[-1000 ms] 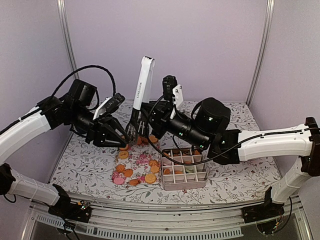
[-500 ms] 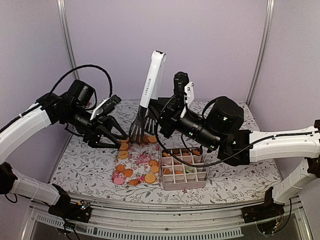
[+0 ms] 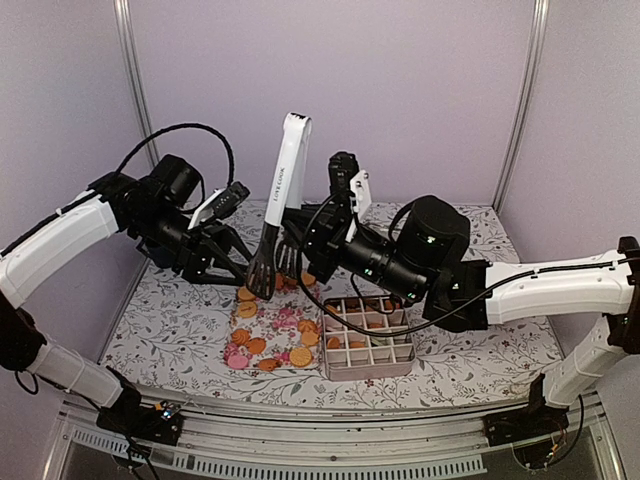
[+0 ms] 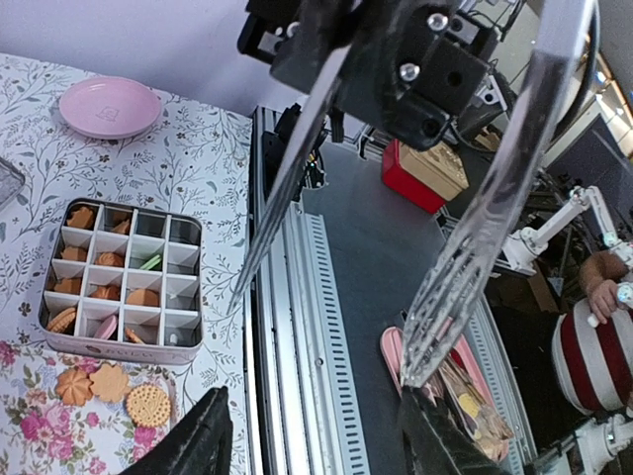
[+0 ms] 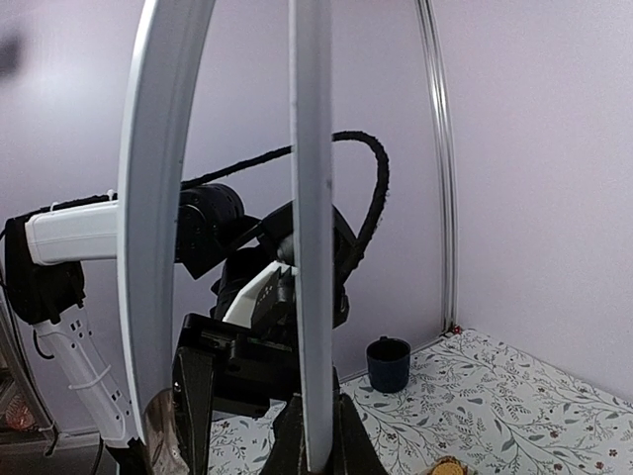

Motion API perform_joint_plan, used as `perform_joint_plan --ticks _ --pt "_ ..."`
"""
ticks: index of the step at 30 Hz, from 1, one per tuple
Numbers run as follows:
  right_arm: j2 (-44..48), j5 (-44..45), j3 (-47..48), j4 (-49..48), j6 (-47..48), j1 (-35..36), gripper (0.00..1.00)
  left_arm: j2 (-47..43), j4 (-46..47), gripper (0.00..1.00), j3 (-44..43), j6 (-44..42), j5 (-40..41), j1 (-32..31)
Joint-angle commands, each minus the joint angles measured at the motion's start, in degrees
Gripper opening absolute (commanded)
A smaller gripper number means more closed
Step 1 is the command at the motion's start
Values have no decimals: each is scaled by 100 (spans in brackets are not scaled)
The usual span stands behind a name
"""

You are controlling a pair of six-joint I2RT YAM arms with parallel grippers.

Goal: Pack the cookies
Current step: Pass from the right arm to the left

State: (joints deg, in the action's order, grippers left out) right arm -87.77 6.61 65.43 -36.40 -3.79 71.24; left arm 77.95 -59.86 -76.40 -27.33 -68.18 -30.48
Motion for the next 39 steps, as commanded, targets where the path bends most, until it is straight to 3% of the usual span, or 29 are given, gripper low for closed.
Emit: perform_joint_plan --ticks 1,9,15,17,20,22,31,39 --pt "-114 -135 296 -83 -89 30 0 -170 81 56 -122 78 -204 -151" --pt "-460 -42 582 -67 -91 30 0 -134 400 41 -191 447 -283 -419" --pt "-509 150 617 -65 69 21 0 -184 355 37 -139 406 -248 -465" --pt "-490 207 594 -60 115 18 0 -197 280 44 -147 356 -244 -484" --pt "-396 197 495 -60 133 -19 0 -260 171 67 -128 216 -121 -511" --pt "-286 183 437 -31 121 -55 0 -325 137 74 -89 141 -11 -518" --pt "312 90 -318 -3 -83 -193 0 -282 -381 77 -259 -481 148 -520" --pt "233 24 -256 28 -101 -196 0 -16 -830 74 -579 -839 -107 -527"
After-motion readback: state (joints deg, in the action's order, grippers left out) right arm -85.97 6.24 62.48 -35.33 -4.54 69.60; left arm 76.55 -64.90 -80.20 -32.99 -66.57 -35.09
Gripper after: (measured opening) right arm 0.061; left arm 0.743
